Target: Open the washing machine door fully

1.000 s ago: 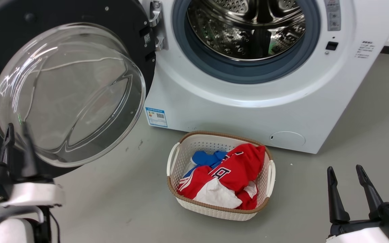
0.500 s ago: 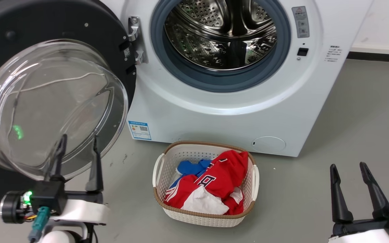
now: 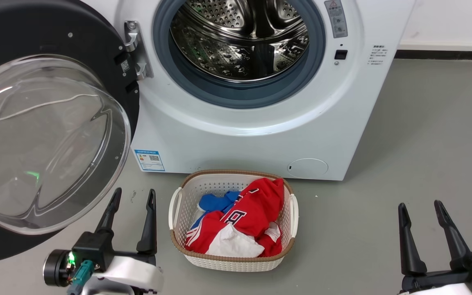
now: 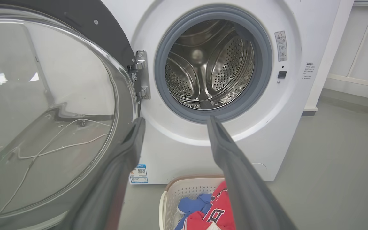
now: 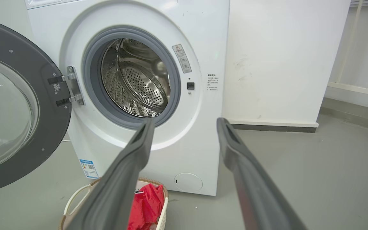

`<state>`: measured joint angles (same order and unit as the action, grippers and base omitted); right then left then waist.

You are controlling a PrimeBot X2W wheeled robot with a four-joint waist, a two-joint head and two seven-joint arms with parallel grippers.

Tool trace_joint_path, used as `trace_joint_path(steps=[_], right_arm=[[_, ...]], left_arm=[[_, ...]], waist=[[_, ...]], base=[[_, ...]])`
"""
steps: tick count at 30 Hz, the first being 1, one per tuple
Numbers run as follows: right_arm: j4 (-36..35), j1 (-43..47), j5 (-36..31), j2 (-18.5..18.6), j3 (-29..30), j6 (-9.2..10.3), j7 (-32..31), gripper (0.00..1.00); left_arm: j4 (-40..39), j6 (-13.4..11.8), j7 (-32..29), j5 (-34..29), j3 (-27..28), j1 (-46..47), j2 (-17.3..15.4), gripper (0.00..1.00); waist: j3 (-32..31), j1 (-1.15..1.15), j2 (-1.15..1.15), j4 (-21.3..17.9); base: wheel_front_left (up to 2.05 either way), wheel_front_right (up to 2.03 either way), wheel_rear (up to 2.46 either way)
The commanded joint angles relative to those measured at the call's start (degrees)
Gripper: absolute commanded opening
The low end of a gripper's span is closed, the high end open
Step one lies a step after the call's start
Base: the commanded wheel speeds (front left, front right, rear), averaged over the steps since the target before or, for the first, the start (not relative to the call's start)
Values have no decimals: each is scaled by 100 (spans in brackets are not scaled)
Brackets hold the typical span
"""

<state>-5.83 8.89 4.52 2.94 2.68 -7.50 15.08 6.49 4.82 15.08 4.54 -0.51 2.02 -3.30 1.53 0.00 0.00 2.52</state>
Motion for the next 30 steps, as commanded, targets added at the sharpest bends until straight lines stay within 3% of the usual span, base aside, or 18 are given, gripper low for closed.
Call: trace_joint_path(steps=[1,14,15,19,30], right_arm=[[27,60,4,-12,-13,1,12,100],[216,70,38,-12,7,1,12,100],[230,55,16,0,4,0,-1,0],[444,85,24,-2,-11,0,-25,0],[688,-188,1656,95,-71,0,-291,0]], left_arm=[[31,-33,13,-1,-7,-82,7,100],[193,-177,13,-69,-22,-198,34,100],[211,-160,-1,-43,-24,-150,31,0],[441,-160,-34,-17,-24,-255,44,0],[511,-85,-421,1505,123,-110,43,0]], waist=[[-2,0,0,-31],[24,0,0,-107],[24,0,0,-108],[24,0,0,-110],[8,0,0,-125]], base=[[0,0,0],[0,0,0],[0,0,0],[0,0,0],[0,0,0]])
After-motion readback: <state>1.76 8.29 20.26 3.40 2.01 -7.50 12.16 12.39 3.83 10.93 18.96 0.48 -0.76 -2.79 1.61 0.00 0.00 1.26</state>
